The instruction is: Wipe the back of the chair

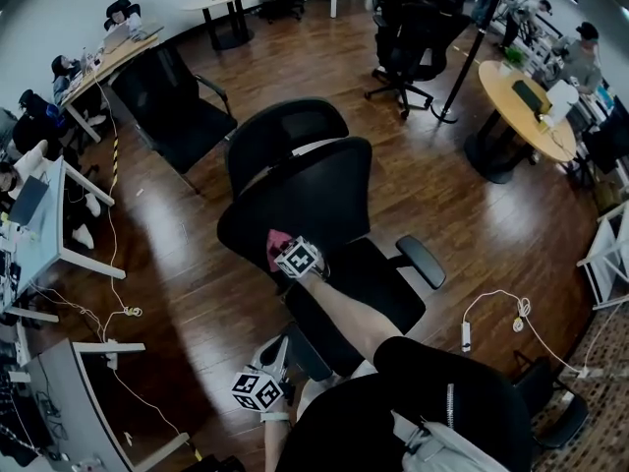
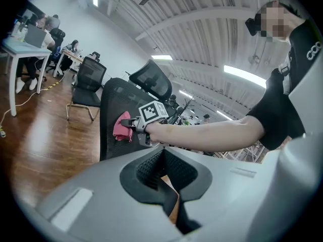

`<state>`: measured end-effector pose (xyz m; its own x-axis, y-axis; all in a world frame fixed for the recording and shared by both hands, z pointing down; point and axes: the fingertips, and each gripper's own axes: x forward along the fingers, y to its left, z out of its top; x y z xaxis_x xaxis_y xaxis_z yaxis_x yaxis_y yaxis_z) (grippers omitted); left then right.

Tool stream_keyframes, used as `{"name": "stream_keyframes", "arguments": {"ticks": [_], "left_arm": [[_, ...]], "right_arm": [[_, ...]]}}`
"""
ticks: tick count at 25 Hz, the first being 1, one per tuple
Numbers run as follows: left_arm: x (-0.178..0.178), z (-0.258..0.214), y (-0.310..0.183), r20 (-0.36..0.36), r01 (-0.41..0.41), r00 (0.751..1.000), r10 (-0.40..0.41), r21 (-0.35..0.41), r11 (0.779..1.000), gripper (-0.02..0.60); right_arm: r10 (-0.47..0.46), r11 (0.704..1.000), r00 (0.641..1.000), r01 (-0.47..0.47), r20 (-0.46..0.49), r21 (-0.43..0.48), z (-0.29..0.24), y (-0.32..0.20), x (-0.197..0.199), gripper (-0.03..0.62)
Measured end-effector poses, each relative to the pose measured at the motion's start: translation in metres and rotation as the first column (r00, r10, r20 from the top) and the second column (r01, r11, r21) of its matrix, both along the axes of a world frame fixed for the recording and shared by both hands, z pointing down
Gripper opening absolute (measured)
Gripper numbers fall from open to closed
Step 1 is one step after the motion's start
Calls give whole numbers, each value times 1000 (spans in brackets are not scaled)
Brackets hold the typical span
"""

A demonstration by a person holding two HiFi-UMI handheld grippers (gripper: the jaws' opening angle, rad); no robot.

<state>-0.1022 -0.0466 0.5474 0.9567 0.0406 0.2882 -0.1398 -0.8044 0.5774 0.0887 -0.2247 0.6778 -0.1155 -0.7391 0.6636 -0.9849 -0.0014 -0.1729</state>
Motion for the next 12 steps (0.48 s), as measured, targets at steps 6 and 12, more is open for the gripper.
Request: {"name": "stream_keyframes", "arguments": {"ticks": [6,12], "left_arm": [[-21,5,-14,-9,-1,1000,1,-8,1000,-9],[-34,7,-19,-23,2,1000,-3,-18,1000,-9]], "right_arm": [[-73,997,997,73,-1,15,-4,-24,-52,43],[-150,989,989,150,2,8,-7,-36,-99,43]]}}
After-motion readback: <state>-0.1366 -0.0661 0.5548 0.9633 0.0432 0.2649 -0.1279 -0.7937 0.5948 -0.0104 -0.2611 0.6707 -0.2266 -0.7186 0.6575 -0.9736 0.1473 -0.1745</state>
